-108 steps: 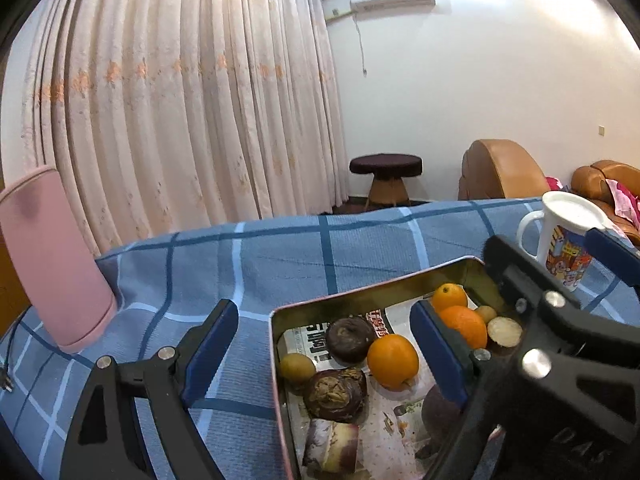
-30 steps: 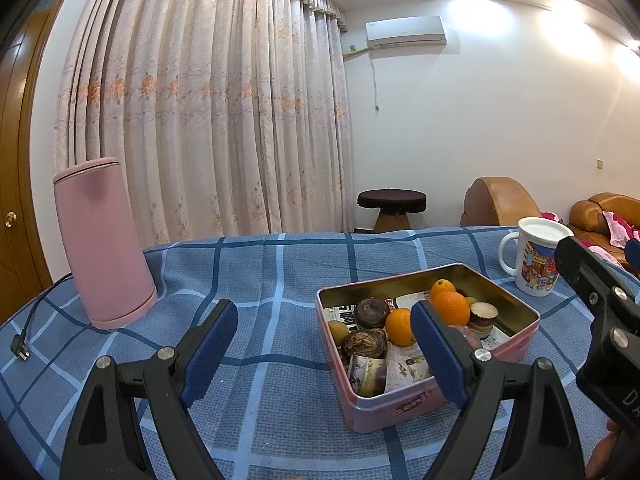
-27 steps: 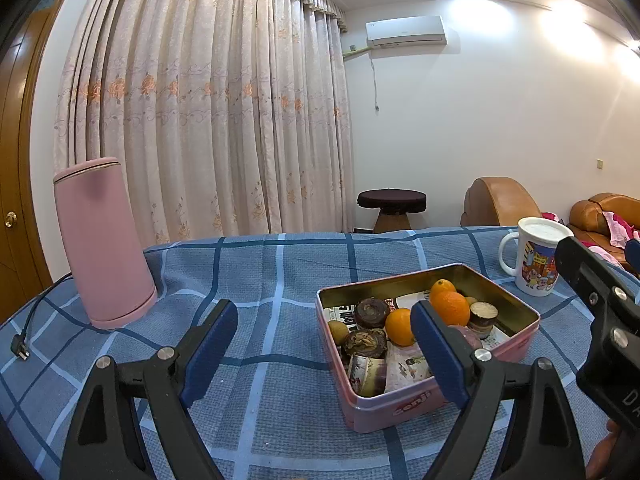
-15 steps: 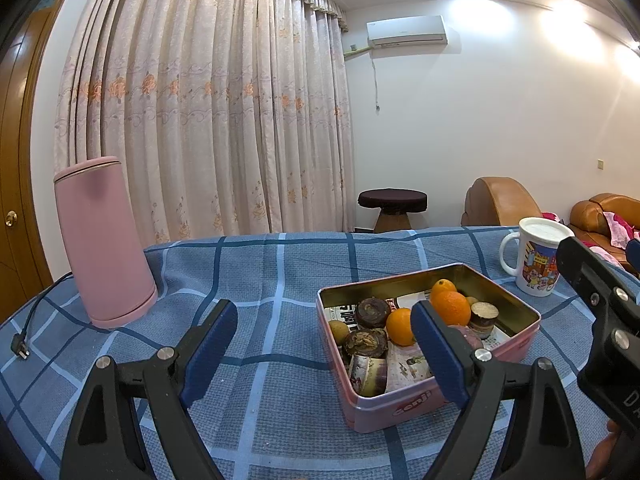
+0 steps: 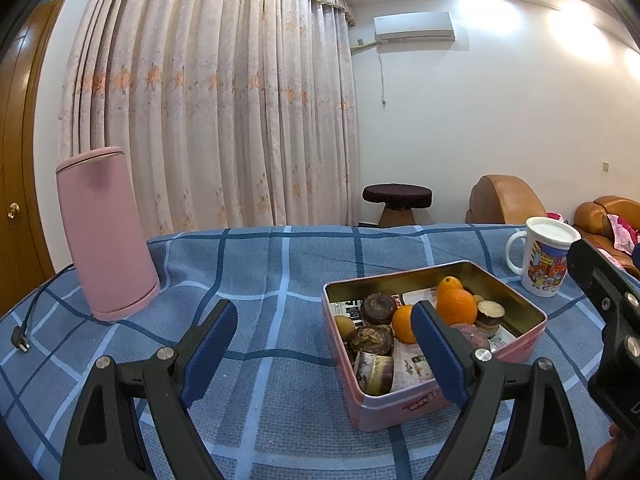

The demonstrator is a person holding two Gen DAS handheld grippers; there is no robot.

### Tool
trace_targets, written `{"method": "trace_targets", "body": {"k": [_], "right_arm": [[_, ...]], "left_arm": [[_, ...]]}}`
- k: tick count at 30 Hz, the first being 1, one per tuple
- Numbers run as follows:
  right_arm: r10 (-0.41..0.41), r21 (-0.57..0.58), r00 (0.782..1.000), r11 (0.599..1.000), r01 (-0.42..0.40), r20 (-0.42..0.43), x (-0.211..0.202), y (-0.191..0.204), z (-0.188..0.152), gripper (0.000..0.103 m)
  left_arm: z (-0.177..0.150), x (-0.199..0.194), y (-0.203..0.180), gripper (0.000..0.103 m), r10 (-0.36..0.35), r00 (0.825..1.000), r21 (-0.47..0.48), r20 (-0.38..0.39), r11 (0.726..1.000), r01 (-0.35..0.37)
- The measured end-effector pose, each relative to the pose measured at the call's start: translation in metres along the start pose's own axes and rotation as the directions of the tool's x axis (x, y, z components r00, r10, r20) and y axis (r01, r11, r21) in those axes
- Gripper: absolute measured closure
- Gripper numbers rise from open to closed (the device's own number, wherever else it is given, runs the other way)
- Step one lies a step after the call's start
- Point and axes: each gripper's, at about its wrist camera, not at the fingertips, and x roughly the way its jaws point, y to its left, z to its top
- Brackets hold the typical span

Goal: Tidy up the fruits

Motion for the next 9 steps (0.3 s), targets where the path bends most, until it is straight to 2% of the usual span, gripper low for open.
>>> {"method": "trace_targets", "body": {"k": [9], "right_arm": [[0.002,-0.005,1.0,1.0,-0.002,-0.009,0.0024,-0.0005,-0.0011,0.0]], "left_arm": [[0.0004,0.0015,0.0004,0.013,0.003,1.0,-0.006,-0.009,1.0,-0.003]]}}
